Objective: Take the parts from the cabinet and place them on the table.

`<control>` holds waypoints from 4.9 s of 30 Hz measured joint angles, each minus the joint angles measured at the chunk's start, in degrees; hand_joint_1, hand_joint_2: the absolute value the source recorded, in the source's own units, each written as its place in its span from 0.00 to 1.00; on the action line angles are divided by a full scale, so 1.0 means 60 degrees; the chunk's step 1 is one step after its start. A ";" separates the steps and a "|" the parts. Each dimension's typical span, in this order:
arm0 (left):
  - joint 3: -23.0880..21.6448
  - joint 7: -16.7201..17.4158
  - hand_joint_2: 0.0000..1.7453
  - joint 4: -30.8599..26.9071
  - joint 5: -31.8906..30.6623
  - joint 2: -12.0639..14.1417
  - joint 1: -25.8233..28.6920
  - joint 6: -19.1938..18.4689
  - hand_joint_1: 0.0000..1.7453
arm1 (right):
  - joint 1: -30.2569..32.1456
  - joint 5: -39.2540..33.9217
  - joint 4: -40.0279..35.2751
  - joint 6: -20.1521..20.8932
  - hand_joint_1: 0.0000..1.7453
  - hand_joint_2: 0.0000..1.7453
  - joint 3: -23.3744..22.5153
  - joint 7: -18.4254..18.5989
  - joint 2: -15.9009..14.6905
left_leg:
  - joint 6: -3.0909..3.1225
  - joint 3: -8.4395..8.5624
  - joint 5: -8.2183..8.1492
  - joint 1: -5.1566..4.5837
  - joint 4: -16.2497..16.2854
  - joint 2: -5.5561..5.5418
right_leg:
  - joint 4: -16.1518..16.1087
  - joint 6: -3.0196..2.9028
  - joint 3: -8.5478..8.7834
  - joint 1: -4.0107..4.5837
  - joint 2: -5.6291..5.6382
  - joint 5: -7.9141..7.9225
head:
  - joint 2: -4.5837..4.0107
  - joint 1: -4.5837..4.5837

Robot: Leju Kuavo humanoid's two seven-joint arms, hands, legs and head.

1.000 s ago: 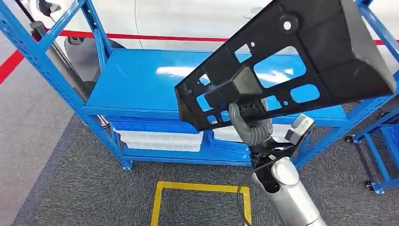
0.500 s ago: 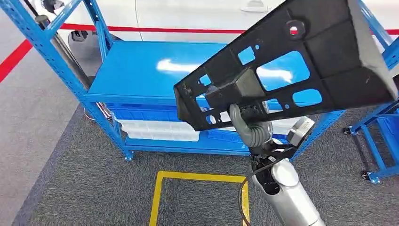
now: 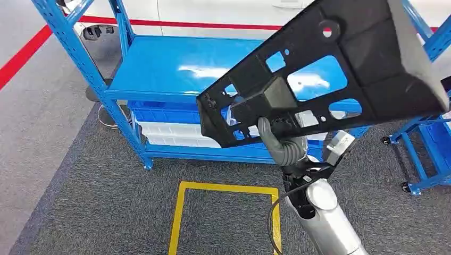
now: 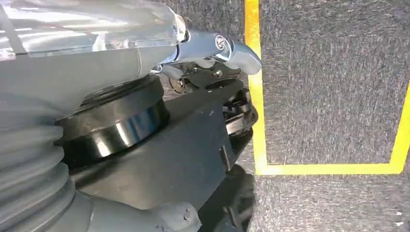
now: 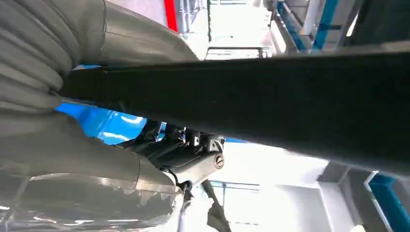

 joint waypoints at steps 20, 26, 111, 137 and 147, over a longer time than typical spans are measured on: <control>0.0004 -0.0044 1.00 0.0007 0.0026 0.0033 0.0024 0.0040 0.00 | -0.0424 -0.0003 0.0277 -0.0197 1.00 1.00 0.0004 0.0157 0.0226 | 0.0082 0.1412 -0.0780 0.0044 -0.0527 0.0007 | -0.0057 0.0011 -0.1595 0.0022 -0.0019 0.1339 | 0.0000 -0.0058; 0.0007 -0.0069 1.00 0.0007 0.0025 0.0044 0.0047 0.0062 0.00 | -0.0418 0.0342 0.0324 -0.0579 1.00 1.00 0.0007 0.0033 0.0313 | 0.0122 0.0573 -0.0199 0.0056 -0.0438 0.0039 | 0.2625 0.0179 -0.1952 -0.0082 -0.0010 -0.0093 | 0.0000 0.0040; 0.0175 -0.0095 1.00 0.0018 -0.0160 -0.0302 0.0232 0.0911 0.00 | 0.1987 0.1490 -0.1352 -0.1960 1.00 1.00 -0.1031 -0.1683 0.0998 | -0.0112 0.1466 -0.1049 0.0061 -0.0428 -0.0075 | -0.0086 0.0101 -0.1299 -0.0019 -0.0063 0.1357 | -0.0004 -0.0047; -0.0007 -0.0033 1.00 0.0029 -0.0561 0.0026 0.0213 0.0655 0.00 | 0.2322 0.1858 -0.1559 -0.2066 1.00 1.00 -0.1315 -0.1774 0.1209 | -0.0281 0.1535 -0.1150 0.0003 0.0321 -0.0054 | -0.0091 -0.0358 -0.1338 0.0006 -0.0083 0.1125 | 0.0000 0.0000; -0.0004 0.0022 1.00 0.0047 -0.0510 -0.0313 0.0228 0.1119 0.00 | 0.2489 0.2259 -0.1588 -0.2437 1.00 1.00 -0.1381 -0.1934 0.1213 | 0.0228 0.1194 -0.0657 -0.0014 -0.0683 0.0051 | 0.2377 0.0126 -0.2210 -0.0038 -0.0043 -0.0561 | 0.0000 -0.0014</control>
